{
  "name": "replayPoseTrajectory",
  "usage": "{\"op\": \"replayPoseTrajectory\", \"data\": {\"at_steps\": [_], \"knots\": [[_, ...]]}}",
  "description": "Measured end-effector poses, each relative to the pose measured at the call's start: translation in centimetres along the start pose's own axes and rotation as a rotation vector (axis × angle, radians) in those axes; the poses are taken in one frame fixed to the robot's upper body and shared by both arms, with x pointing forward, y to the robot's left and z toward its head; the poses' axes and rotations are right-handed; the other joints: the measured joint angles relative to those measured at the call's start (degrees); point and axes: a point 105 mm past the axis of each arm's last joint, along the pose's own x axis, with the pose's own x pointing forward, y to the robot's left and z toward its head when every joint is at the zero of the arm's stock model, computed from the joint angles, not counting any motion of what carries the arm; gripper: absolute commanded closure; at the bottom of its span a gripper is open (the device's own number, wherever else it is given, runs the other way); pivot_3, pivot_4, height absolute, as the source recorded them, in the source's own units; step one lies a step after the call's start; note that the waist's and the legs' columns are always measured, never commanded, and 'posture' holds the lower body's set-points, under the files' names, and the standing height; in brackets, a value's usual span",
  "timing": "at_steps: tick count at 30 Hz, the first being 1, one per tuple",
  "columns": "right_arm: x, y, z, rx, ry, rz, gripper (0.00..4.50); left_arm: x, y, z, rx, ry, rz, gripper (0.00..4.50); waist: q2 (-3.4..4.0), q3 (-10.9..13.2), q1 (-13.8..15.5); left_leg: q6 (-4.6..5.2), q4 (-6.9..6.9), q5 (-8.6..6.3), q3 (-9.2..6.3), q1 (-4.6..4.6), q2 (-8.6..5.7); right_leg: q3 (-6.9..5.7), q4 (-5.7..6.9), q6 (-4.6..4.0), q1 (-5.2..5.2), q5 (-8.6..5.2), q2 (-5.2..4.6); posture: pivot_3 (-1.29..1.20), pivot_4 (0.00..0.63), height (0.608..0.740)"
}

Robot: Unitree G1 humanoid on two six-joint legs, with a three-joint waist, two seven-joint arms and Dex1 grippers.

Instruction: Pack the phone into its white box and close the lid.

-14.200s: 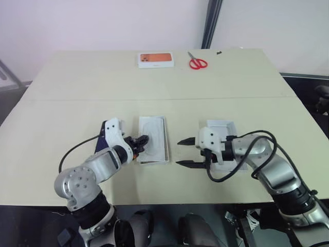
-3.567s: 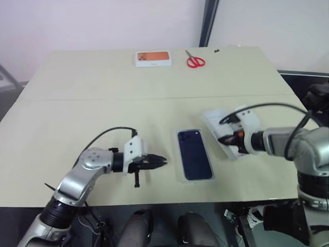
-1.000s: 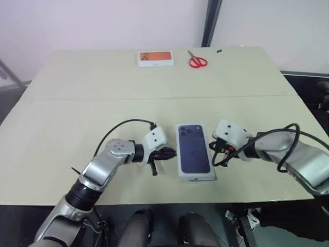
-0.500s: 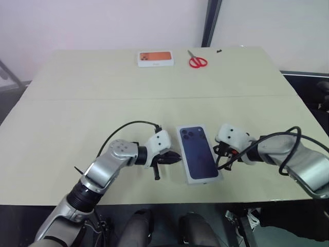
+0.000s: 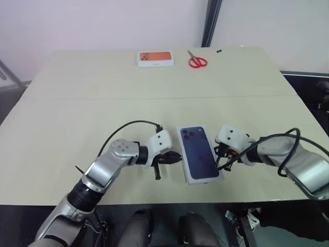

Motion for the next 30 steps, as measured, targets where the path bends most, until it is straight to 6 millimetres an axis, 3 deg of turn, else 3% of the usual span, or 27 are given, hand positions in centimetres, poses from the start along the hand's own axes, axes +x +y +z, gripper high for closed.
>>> {"op": "replayPoseTrajectory", "data": {"at_steps": [9,30], "knots": [[0.18,0.27,0.20,0.005,-0.009,0.008,4.45,-0.41,0.95,-0.24,-0.015,0.005,0.039,4.11,0.00,0.00,-0.04,0.00,0.00,0.00,0.00,0.00,0.00,0.00,0.02,0.00,-0.02,0.00,0.00,0.00,0.150,0.740],[0.26,0.61,-0.15,-0.003,0.001,0.017,4.45,-0.48,0.42,-0.86,-0.005,0.038,-0.001,4.11,0.00,0.00,-0.05,0.00,0.00,0.00,0.00,0.00,0.00,0.00,0.02,0.00,-0.02,0.00,0.00,0.00,0.150,0.740]]}}
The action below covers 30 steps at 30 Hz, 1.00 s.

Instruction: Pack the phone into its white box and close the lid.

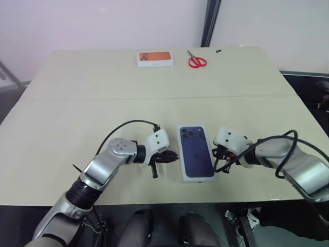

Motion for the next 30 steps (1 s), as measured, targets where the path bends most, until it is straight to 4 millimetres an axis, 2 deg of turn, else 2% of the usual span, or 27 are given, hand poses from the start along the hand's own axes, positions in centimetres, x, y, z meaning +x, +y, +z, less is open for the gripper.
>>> {"op": "replayPoseTrajectory", "data": {"at_steps": [5,11,16,19,21,23,26,29,30], "knots": [[-0.3,-0.1,-0.3,-0.025,0.010,0.005,4.45,-0.3,0.1,-0.2,-0.007,0.004,0.009,4.11,0.00,0.00,0.00,0.00,0.00,0.00,0.00,0.00,0.00,0.00,0.00,0.00,0.01,0.00,0.00,0.00,0.150,0.740],[-2.0,-2.2,-0.6,-0.056,0.013,-0.053,4.45,-1.2,0.9,-0.3,-0.010,0.003,0.043,4.11,0.00,0.00,0.06,0.00,0.01,0.00,0.00,0.00,0.00,-0.01,0.00,0.00,0.02,0.00,0.00,0.00,0.150,0.740],[-3.4,-2.5,0.0,-0.086,-0.052,-0.029,4.45,-1.8,1.9,0.6,-0.040,-0.060,0.075,4.11,0.00,0.00,0.15,0.00,0.02,0.00,0.00,0.00,0.00,-0.02,0.00,0.00,0.03,0.00,0.00,0.00,0.150,0.740],[-4.2,-1.3,1.1,-0.096,-0.113,0.040,4.45,-1.9,3.7,3.0,-0.046,-0.149,0.137,4.11,-0.03,0.01,0.29,0.00,0.10,0.00,-0.02,-0.01,0.00,-0.06,0.00,0.01,0.09,0.00,0.00,0.00,0.150,0.740],[-4.2,0.5,1.5,-0.109,-0.140,0.115,4.45,-1.4,4.7,5.0,-0.034,-0.203,0.162,4.11,-0.04,0.01,0.27,0.02,0.12,-0.01,-0.03,-0.01,-0.01,-0.06,0.00,0.02,0.12,0.00,0.00,0.00,0.150,0.740],[-3.9,1.8,1.3,-0.102,-0.140,0.161,4.45,-0.7,5.2,5.8,-0.025,-0.213,0.175,4.11,-0.04,0.01,0.16,0.02,0.12,-0.01,-0.02,0.00,-0.02,-0.05,0.00,0.02,0.11,0.00,0.00,0.00,0.150,0.740],[-2.9,3.7,0.8,-0.079,-0.134,0.212,4.45,1.1,5.5,4.6,-0.022,-0.142,0.176,4.11,-0.05,0.00,-0.07,0.02,0.10,-0.01,0.02,0.01,-0.02,0.00,0.06,0.02,0.06,0.00,0.02,0.00,0.150,0.740],[-2.2,4.1,0.6,-0.058,-0.116,0.193,4.45,2.5,5.3,2.6,-0.017,-0.050,0.154,4.11,-0.05,0.00,-0.10,0.00,0.08,0.00,-0.01,0.02,-0.01,0.00,0.08,0.02,0.03,0.00,0.04,0.00,0.150,0.740],[-2.0,4.1,0.5,-0.054,-0.110,0.185,4.45,2.5,5.3,2.6,-0.007,-0.046,0.151,4.11,-0.05,-0.01,0.01,0.00,0.09,0.00,-0.02,0.02,-0.01,-0.01,0.08,0.02,0.05,0.00,0.04,0.00,0.150,0.740]]}}
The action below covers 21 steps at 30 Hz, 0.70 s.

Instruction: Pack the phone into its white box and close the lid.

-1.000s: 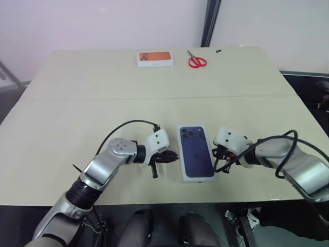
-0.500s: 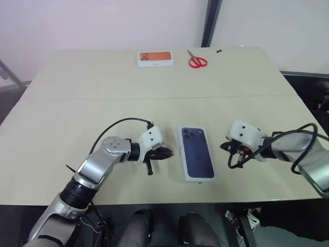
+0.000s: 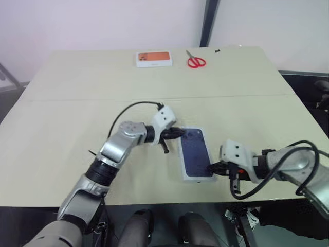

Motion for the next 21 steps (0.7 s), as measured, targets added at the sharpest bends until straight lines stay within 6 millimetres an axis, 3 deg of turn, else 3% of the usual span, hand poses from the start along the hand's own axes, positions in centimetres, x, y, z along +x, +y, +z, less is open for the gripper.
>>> {"op": "replayPoseTrajectory", "data": {"at_steps": [14,18,21], "knots": [[0.9,-0.4,-0.4,0.028,-0.001,-0.058,4.45,-0.2,0.3,-0.8,0.014,-0.026,0.030,4.11,-0.13,-0.24,-0.04,0.01,-0.05,-0.01,-0.04,0.37,0.00,-0.01,-0.13,0.01,0.41,-0.01,-0.02,0.00,0.150,0.740],[-0.1,-3.1,2.5,0.030,-0.165,-0.156,4.45,-2.9,2.0,-0.6,-0.044,-0.109,0.155,4.11,-0.12,-0.22,-0.49,-0.03,-0.07,0.01,-0.03,0.14,0.01,0.02,0.00,0.01,0.07,-0.01,0.00,0.00,0.150,0.740],[-1.4,-6.4,3.9,0.037,-0.272,-0.280,4.45,-7.3,3.4,0.4,-0.049,-0.194,0.284,4.11,-0.13,-0.22,-0.56,-0.07,-0.09,0.03,0.01,0.08,0.01,0.05,0.00,0.01,-0.01,-0.01,-0.01,0.00,0.150,0.740]]}}
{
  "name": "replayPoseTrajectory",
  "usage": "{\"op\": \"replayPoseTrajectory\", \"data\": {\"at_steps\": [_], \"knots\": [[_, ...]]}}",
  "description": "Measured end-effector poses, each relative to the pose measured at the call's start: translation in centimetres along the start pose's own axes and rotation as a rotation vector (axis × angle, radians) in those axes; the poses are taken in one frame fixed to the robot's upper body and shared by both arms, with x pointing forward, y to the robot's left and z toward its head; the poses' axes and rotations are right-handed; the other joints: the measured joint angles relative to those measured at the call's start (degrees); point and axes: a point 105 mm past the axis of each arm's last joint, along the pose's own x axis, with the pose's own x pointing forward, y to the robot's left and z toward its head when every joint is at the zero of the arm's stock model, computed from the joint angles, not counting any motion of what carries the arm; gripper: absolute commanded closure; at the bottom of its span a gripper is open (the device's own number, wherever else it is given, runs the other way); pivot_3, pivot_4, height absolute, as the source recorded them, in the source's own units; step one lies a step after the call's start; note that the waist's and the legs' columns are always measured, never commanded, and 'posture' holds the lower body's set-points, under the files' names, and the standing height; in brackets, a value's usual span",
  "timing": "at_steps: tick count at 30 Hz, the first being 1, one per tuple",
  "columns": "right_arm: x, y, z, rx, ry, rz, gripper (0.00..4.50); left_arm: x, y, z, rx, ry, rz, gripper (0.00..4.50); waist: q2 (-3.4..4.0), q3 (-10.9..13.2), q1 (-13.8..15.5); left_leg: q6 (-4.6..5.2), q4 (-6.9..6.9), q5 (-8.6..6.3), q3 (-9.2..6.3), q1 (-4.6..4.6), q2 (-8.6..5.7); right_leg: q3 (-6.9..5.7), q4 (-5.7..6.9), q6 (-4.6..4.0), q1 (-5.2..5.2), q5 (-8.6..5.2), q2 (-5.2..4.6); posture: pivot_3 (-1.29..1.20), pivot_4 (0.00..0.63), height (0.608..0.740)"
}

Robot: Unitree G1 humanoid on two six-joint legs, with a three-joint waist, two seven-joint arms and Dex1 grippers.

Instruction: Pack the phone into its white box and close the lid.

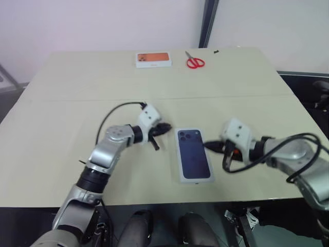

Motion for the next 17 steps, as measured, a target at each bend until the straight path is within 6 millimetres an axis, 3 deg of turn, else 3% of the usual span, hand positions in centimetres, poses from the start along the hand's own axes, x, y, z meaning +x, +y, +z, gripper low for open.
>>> {"op": "replayPoseTrajectory", "data": {"at_steps": [3,9,12,17], "knots": [[0.0,-2.7,-0.7,0.072,-0.037,-0.086,4.45,-4.3,1.6,-0.7,-0.008,0.021,0.111,4.11,0.03,-0.01,0.06,0.00,-0.05,0.00,0.02,0.00,0.00,0.02,-0.02,0.00,-0.02,0.00,-0.02,0.00,0.150,0.740],[0.2,-5.5,-1.9,0.177,-0.101,-0.130,4.45,-10.5,1.9,-4.0,-0.070,0.123,0.258,4.11,0.06,0.01,0.70,0.03,-0.03,-0.02,0.02,0.00,-0.01,-0.01,-0.02,-0.01,0.01,0.00,-0.06,0.00,0.150,0.740],[0.4,-5.8,-2.6,0.202,-0.109,-0.105,4.45,-12.1,1.9,-4.3,-0.095,0.110,0.337,4.11,0.06,0.01,0.69,0.04,-0.02,-0.02,0.03,0.00,-0.01,0.00,-0.07,-0.01,0.04,0.00,-0.08,0.00,0.150,0.740],[1.4,-5.8,-3.5,0.221,-0.122,-0.077,4.45,-13.0,1.7,-4.9,-0.143,0.078,0.431,4.11,0.06,0.01,0.51,0.04,-0.07,-0.03,0.04,0.02,-0.01,0.00,-0.03,-0.01,0.00,0.00,-0.06,0.00,0.150,0.740]]}}
